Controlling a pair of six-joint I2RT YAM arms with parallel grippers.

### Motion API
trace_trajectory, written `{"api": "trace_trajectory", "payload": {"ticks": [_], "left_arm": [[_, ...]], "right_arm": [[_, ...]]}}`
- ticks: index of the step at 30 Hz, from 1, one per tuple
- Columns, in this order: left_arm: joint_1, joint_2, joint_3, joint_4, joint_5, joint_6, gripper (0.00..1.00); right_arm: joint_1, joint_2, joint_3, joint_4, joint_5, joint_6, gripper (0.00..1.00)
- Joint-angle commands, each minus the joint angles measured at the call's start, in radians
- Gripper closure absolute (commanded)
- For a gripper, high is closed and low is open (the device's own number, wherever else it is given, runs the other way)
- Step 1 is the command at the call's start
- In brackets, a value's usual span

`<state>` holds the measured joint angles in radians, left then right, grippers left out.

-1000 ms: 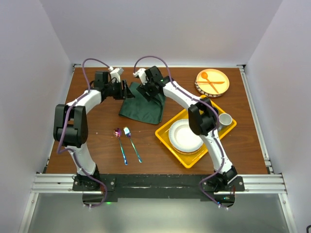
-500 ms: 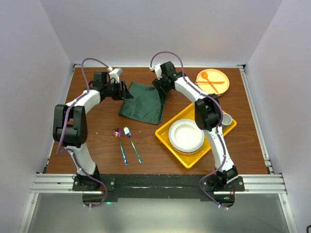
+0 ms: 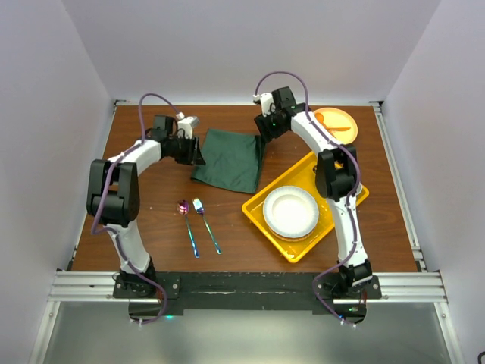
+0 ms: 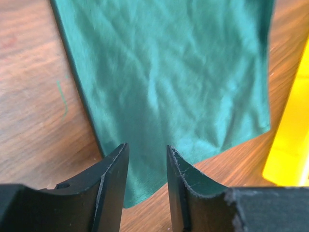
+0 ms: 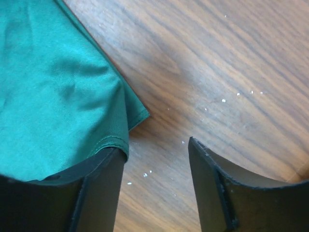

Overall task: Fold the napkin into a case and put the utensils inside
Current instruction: Fold the rectangle-folded napkin at the center of the board.

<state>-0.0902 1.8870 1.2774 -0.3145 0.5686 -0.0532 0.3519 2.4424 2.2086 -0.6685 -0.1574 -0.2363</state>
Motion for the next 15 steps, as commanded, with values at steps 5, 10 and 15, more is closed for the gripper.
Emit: {"api": "trace_trajectory", "payload": {"ticks": [5, 10, 15], "left_arm": [[-0.051, 0.015, 0.048, -0.018, -0.053, 0.078, 0.58], [-0.056, 0.024, 0.069, -0.029, -0.127, 0.108, 0.57], [-0.054, 0.012, 0.053, -0.040, -0.130, 0.136, 0.48]], "right_arm": [[-0.002, -0.023, 0.036, 0.004, -0.131, 0.038, 0.63], [-0.001, -0.013, 0.040, 0.027, -0.154, 0.084, 0.76], [0.001, -0.017, 0.031, 0.047, -0.192, 0.110, 0.80]]}}
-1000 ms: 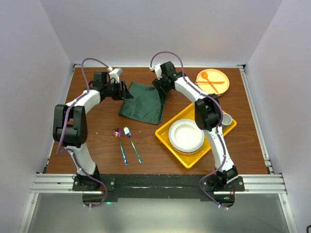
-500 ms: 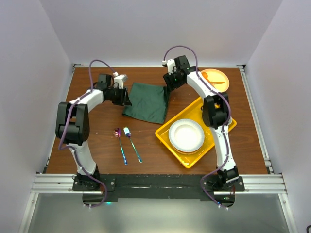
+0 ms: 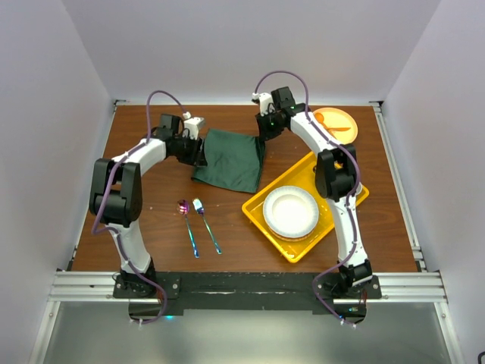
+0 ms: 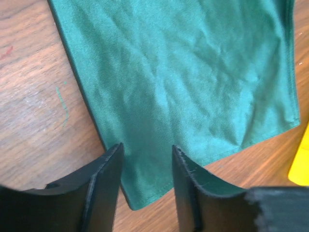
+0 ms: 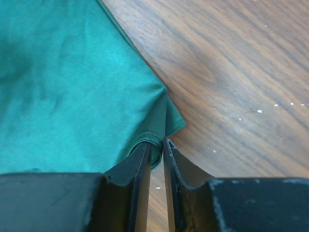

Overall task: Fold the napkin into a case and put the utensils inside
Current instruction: Fold the rectangle-folded napkin at the center of the board, then smooth out the square-folded napkin at the center of the board.

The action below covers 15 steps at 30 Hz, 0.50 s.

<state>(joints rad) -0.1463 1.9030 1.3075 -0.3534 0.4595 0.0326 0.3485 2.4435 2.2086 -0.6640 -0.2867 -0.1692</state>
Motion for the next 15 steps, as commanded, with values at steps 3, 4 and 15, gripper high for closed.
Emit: {"api": "trace_trajectory", "payload": {"ticks": [3, 4, 15], "left_arm": [[0.004, -0.013, 0.015, 0.010, -0.038, 0.072, 0.46], [0.004, -0.012, 0.016, 0.008, -0.057, 0.073, 0.46], [0.043, 0.045, 0.041, 0.014, -0.009, 0.030, 0.45]], "right_arm": [[0.004, -0.015, 0.028, 0.061, -0.066, 0.056, 0.84], [0.003, -0.014, 0.028, 0.066, -0.068, 0.060, 0.86], [0.009, 0.011, 0.011, 0.118, -0.051, 0.080, 1.00]]}}
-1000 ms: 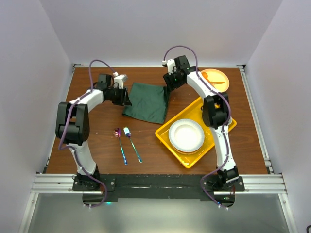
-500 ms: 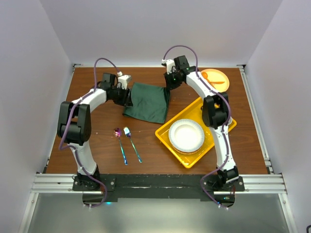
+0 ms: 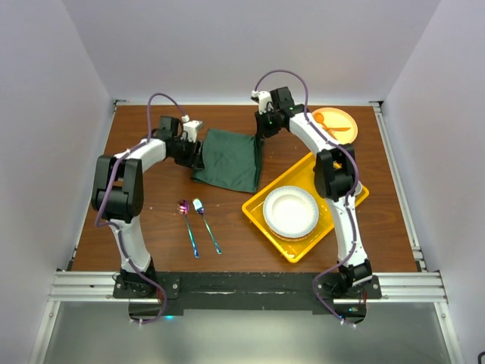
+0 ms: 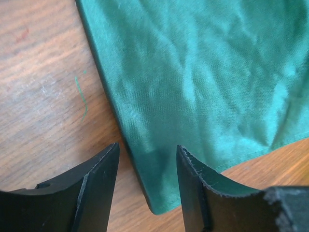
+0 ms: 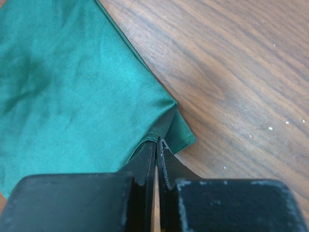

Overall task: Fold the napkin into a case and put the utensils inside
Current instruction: Smooth out the square-folded napkin at the center of the board.

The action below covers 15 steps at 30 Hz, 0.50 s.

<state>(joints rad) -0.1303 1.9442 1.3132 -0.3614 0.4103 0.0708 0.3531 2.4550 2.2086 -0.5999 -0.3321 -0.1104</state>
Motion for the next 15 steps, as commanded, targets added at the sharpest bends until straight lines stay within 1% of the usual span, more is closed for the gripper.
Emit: {"api": "trace_trajectory", "payload": {"ticks": [1, 4, 5, 6, 9, 10, 13, 15], "left_arm": [[0.035, 0.002, 0.040, 0.033, 0.053, -0.005, 0.45], [0.047, 0.001, 0.084, 0.027, 0.048, 0.023, 0.47], [0.047, 0.012, 0.099, 0.012, 0.048, 0.040, 0.47], [0.046, 0.019, 0.130, -0.005, 0.064, 0.049, 0.47], [0.040, 0.061, 0.179, -0.066, 0.091, 0.040, 0.44], [0.037, 0.070, 0.188, -0.091, 0.091, 0.031, 0.42], [0.029, 0.096, 0.182, -0.082, 0.075, -0.018, 0.41], [0.023, 0.111, 0.175, -0.071, 0.053, -0.040, 0.41]], "right_arm": [[0.004, -0.002, 0.002, 0.054, -0.004, 0.021, 1.00], [0.004, -0.016, -0.012, 0.040, 0.001, 0.014, 0.99], [0.004, -0.021, -0.018, 0.031, -0.001, 0.012, 0.95], [0.006, -0.028, -0.026, 0.029, 0.001, 0.011, 0.87], [0.006, -0.059, -0.069, 0.025, -0.001, 0.003, 0.80], [0.006, -0.068, -0.082, 0.022, -0.001, 0.000, 0.73], [0.006, -0.080, -0.096, 0.005, 0.004, 0.000, 0.64], [0.006, -0.086, -0.101, -0.009, 0.010, -0.002, 0.61]]}}
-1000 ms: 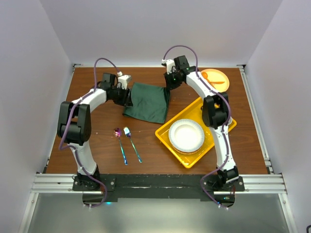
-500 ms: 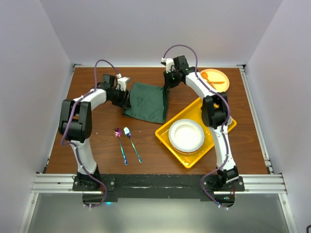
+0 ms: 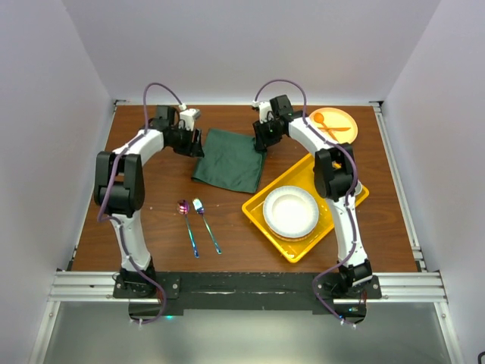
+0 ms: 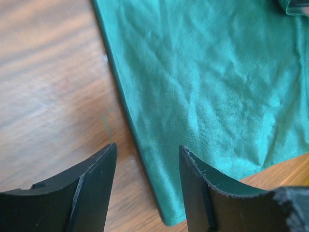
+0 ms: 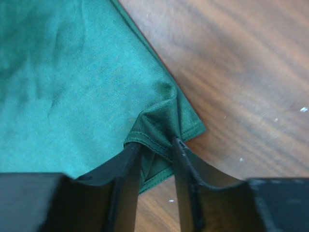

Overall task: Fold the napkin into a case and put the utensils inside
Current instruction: Smooth out the square-folded napkin at the center of the board.

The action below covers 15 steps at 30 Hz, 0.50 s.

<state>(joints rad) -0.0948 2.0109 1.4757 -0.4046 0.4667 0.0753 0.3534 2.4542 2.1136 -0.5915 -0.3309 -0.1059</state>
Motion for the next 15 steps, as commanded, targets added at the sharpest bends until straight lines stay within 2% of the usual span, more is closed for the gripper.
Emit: {"api": "trace_trajectory", "payload": {"ticks": [1, 5, 10, 11, 12, 14, 15], "left_arm": [[-0.016, 0.051, 0.012, -0.028, -0.008, -0.046, 0.41], [-0.023, 0.086, 0.011, -0.022, 0.007, -0.068, 0.43], [0.003, 0.114, 0.003, -0.007, 0.022, -0.146, 0.58], [0.012, 0.120, -0.008, 0.000, 0.036, -0.158, 0.65], [0.023, 0.121, -0.018, 0.024, 0.091, -0.170, 0.82], [0.062, 0.120, -0.055, 0.047, 0.127, -0.207, 0.98], [0.079, 0.118, -0.070, 0.081, 0.174, -0.218, 1.00]], "right_arm": [[0.006, -0.087, -0.010, -0.022, 0.010, -0.008, 0.58], [0.005, -0.103, -0.020, -0.039, 0.015, -0.014, 0.47], [0.006, -0.101, -0.001, -0.050, 0.018, -0.023, 0.42], [0.006, -0.100, 0.000, -0.048, 0.018, -0.026, 0.41], [0.006, -0.093, 0.014, -0.045, 0.023, -0.028, 0.37], [0.006, -0.086, 0.031, -0.045, 0.030, -0.026, 0.31], [0.006, -0.080, 0.046, -0.048, 0.035, -0.031, 0.27]]}}
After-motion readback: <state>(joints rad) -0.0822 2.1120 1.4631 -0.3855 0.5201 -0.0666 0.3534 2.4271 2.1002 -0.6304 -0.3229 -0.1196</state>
